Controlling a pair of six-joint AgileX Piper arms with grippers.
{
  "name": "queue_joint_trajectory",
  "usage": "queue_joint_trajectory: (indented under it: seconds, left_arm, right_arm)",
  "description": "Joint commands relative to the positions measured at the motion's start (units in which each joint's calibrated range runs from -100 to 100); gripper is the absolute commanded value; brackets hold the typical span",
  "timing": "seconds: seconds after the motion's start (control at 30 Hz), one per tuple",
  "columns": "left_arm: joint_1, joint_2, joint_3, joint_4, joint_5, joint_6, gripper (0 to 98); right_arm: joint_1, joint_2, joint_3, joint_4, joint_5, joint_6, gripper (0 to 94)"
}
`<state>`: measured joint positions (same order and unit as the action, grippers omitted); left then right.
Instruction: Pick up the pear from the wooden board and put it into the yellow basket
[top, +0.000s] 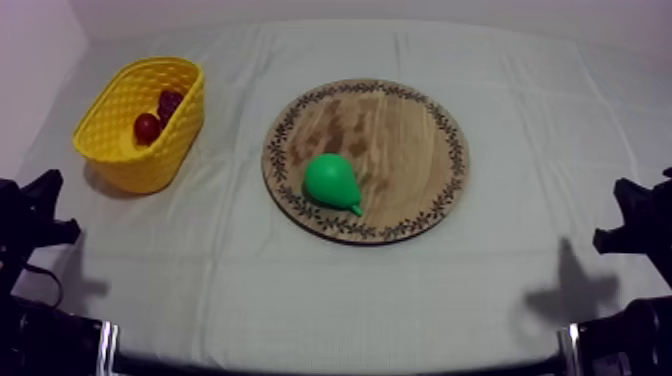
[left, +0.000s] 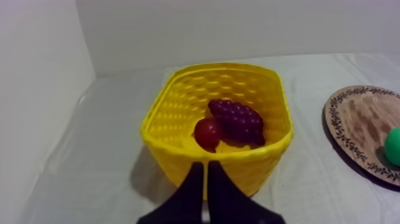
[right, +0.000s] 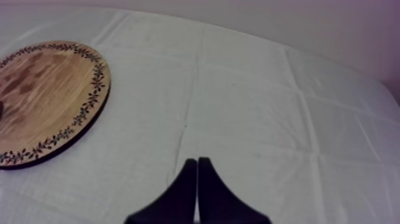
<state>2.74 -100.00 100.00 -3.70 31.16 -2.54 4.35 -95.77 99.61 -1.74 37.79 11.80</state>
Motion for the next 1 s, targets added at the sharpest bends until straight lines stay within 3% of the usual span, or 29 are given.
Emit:
queue_joint_trajectory:
  seconds: [0.0, 0.33, 0.63, 0.73, 0.83, 0.97]
  left_arm:
    - [0.2, 0.0, 0.0, 1.33, 1.02, 13.07, 0.1]
    - [0.2, 0.0, 0.0, 1.37, 1.02, 6.4, 0.1]
    - [0.08, 0.0, -0.84, 1.27, 3.14, 8.08, 0.0]
    - [0.2, 0.84, -2.1, 0.22, 3.44, 8.71, 0.0]
    - [0.09, 4.2, -6.08, -0.66, 3.52, 9.17, 0.0]
    - [-0.26, 11.76, -15.6, -0.1, 5.0, 8.02, 0.0]
  right_arm:
    - [0.02, 0.01, 0.05, 0.01, -0.05, -0.01, 0.5]
    - [0.02, 0.01, 0.05, 0.01, -0.05, -0.01, 0.5]
    - [0.02, 0.01, 0.05, 0.01, -0.05, -0.01, 0.5]
    - [0.02, 0.01, 0.05, 0.01, -0.05, -0.01, 0.5]
    - [0.0, 0.01, 0.05, 0.01, -0.05, -0.01, 0.5]
    - [-0.05, 0.01, 0.05, 0.01, -0.05, -0.01, 0.5]
